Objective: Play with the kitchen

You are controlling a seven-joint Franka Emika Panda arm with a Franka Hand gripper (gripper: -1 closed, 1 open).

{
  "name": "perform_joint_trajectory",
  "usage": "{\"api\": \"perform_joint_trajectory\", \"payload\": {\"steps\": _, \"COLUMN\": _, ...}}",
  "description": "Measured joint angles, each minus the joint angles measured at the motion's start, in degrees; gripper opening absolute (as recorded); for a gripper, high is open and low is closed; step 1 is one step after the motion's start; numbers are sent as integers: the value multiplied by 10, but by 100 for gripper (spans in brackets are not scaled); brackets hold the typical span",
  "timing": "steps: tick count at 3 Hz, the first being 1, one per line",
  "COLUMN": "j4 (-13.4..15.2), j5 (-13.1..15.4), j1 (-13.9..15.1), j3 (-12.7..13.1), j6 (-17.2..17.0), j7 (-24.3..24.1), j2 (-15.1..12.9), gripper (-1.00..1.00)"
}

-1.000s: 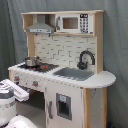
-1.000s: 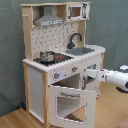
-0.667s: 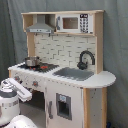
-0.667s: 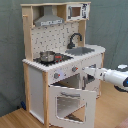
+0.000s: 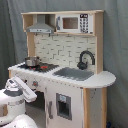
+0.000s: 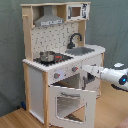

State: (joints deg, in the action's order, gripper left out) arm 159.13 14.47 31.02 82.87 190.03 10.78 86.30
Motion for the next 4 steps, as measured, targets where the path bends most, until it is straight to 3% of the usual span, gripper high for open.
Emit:
{"api": "perform_joint_trajectory", "payload": {"steps": 1, "j4": -4, "j5": -6, "j1": 29, "j3": 13, "j6": 37, "j7": -43, "j2": 0, "gripper": 100}}
{"api": "perform_joint_trajectory", "payload": {"steps": 2, "j4": -18, "j5": -31, "j1": 55, "j3": 24, "j6": 63, "j7": -77, "j2": 0, "gripper": 100}}
{"api": "perform_joint_trajectory", "payload": {"steps": 4, "j4": -54, "j5": -125, "j1": 113, "j3": 47, "j6": 81, "j7": -86, "j2": 0, "gripper": 100}}
